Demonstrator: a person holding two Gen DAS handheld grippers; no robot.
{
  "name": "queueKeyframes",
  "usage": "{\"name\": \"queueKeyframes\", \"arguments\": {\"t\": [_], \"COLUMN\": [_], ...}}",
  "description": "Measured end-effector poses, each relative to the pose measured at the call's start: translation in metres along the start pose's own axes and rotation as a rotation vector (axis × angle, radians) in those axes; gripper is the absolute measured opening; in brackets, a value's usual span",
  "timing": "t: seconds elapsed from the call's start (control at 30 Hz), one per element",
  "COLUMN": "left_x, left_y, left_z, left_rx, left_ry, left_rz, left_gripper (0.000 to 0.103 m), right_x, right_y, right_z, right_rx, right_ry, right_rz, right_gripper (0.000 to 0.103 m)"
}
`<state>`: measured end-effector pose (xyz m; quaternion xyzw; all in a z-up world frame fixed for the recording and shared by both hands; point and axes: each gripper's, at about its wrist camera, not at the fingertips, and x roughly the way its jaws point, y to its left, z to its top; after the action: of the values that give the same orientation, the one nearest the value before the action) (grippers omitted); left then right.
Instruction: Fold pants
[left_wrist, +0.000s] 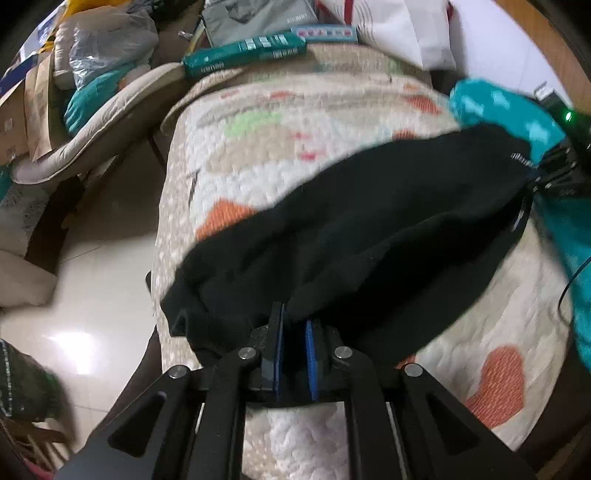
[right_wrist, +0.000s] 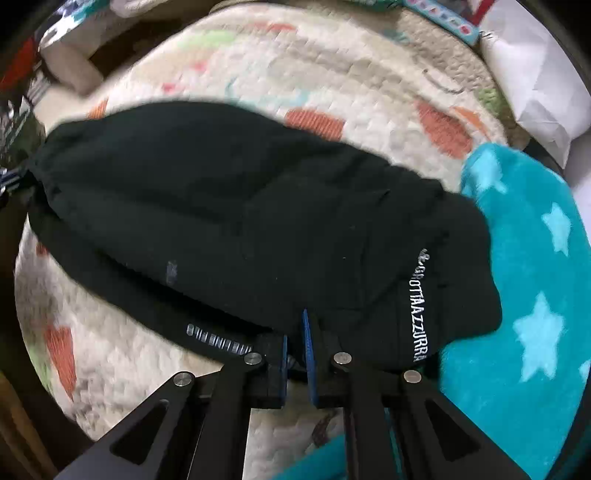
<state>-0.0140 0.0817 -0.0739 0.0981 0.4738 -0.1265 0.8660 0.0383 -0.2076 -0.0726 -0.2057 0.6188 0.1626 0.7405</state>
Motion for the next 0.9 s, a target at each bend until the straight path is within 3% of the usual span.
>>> {"name": "queueKeyframes", "arguments": {"t": [0.13,0.2,0.3,0.33,0.37,0.4,0.53,0.7,0.8,0.9], "left_x": [0.003,0.002,-0.004,-0.007,-0.010,-0.016,-0.037,-0.046,-0.038,-0.019], "left_y": [-0.009,-0.008,0.000,0.003,0.008,0.016,0.051,0.070,0.054,0.041], "left_z": [-0.013,-0.018,-0.025,-0.027,-0.029,-0.033,-0.039,-0.018,-0.004,-0.002], "left_rx": [0.055,0.069,0.053,0.042,0.025,0.002,-0.132,-0.270,-0.286,-0.318], "left_ry": [0.037,0.057,0.089,0.100,0.114,0.125,0.102,0.015,-0.015,0.011], "left_rz": [0.052,0.064,0.051,0.035,0.007,-0.024,-0.091,-0.092,-0.073,-0.083], "left_gripper": [0.015,0.017,0.020,0.021,0.023,0.024,0.032,0.035,0.044,0.045], "right_x": [0.013,0.017,0.020,0.018,0.013,0.010,-0.034,-0.076,-0.083,-0.089], "right_y": [0.017,0.025,0.029,0.028,0.026,0.025,0.023,0.008,-0.022,-0.076], "right_z": [-0.009,-0.010,-0.011,-0.011,-0.014,-0.015,-0.025,-0.012,0.007,0.009], "right_rx": [-0.080,-0.119,-0.146,-0.151,-0.156,-0.160,-0.191,-0.119,0.085,0.423], "right_ry": [0.075,0.095,0.115,0.117,0.123,0.122,0.034,-0.112,-0.183,-0.276], "right_rz": [-0.005,-0.048,-0.101,-0.127,-0.157,-0.162,-0.183,-0.174,-0.094,0.072], "right_gripper": [0.012,0.014,0.031,0.052,0.079,0.087,0.090,0.090,0.090,0.090]}}
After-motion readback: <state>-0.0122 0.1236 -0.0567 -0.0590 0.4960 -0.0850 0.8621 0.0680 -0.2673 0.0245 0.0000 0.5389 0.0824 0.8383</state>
